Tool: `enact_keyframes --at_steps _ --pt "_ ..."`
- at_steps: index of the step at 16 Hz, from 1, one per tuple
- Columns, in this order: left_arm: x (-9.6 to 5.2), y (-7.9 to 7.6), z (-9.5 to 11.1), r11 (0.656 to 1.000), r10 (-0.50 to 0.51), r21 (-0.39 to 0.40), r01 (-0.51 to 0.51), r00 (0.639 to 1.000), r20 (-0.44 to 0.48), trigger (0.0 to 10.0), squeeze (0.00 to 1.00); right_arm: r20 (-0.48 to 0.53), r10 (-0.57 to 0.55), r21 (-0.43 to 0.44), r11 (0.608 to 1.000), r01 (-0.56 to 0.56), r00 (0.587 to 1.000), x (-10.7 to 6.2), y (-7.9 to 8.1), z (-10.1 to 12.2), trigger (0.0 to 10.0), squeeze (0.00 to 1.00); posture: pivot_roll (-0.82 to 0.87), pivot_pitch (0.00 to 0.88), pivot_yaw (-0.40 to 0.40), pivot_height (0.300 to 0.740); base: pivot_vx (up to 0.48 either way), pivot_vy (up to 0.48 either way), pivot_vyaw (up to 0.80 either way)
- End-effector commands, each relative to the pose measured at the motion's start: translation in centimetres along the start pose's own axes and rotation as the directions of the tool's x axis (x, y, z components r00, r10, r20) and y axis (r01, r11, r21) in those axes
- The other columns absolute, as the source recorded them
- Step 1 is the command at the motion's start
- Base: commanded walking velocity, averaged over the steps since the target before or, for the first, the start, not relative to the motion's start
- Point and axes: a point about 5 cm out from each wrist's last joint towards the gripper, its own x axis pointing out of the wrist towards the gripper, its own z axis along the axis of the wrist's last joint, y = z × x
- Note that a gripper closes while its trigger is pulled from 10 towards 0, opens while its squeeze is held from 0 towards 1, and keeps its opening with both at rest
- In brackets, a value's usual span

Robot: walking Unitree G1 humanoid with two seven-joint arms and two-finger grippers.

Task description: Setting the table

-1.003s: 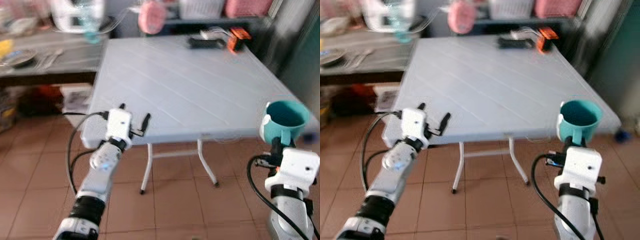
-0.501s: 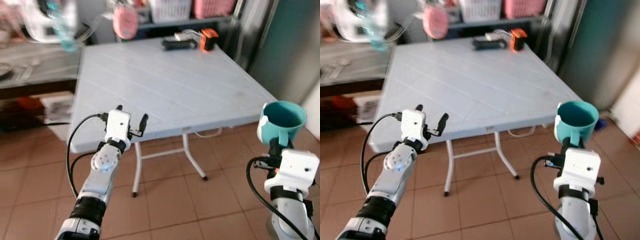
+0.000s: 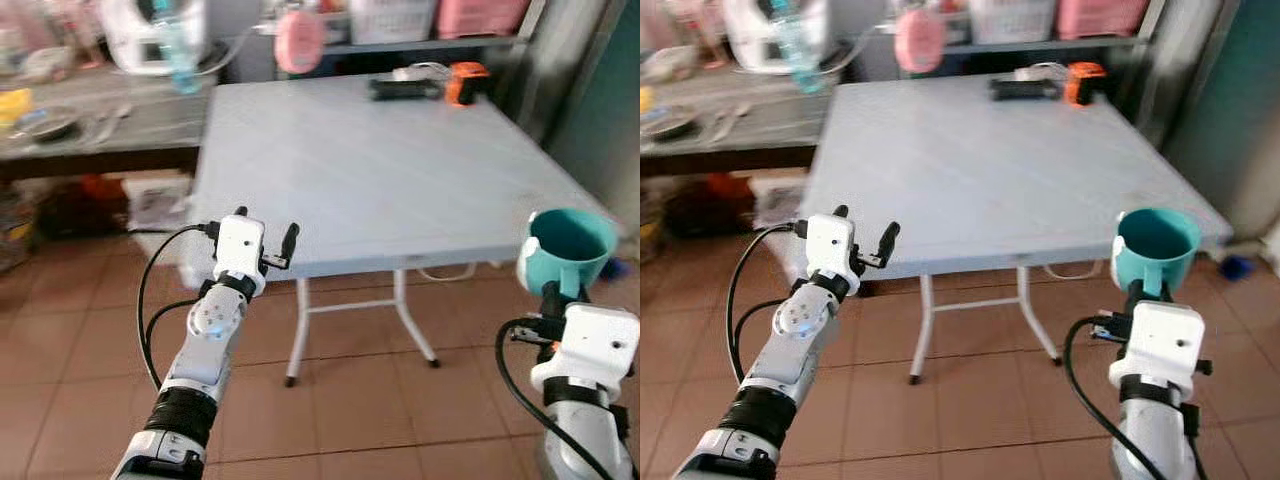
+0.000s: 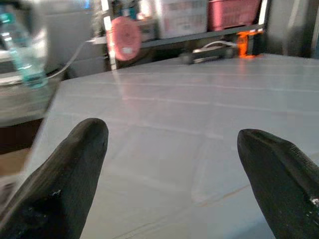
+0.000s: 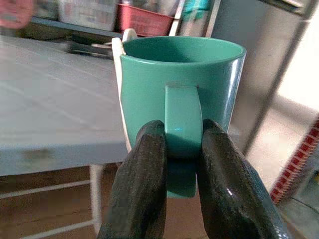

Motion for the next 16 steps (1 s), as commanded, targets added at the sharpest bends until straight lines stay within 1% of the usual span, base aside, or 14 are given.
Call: enact_keyframes --at_steps 1,4,9,16 --pt "0.2 0.2 -0.1 1.000 -0.001 0.008 0.001 1.000 -0.011 10.0 0.00 0.038 -0.005 0.013 1.000 0.005 0.999 0.0 0.0 0.8 10.0 0.00 -0.05 0.081 0.042 0.740 0.000 0.465 0.00" --pt "0.5 0.2 0.0 1.000 -0.004 0.007 0.004 1.000 -0.013 10.0 0.00 0.043 -0.007 0.009 1.000 0.006 0.999 0.0 -0.1 0.8 10.0 0.00 -0.05 0.081 0.046 0.740 0.000 0.480 0.00" --pt "0.8 -0.5 0.0 1.000 -0.016 -0.003 0.016 1.000 -0.011 10.0 0.00 0.049 -0.012 0.005 1.000 0.012 0.999 0.2 -0.1 1.0 10.0 0.00 -0.05 0.077 0.045 0.740 0.000 0.480 0.00" --pt "0.9 -0.8 0.2 1.000 0.003 -0.020 -0.003 1.000 0.007 10.0 0.00 0.052 0.000 0.011 1.000 -0.001 0.999 0.3 -0.1 1.0 10.0 0.00 -0.04 0.066 0.032 0.740 0.000 0.480 0.00"
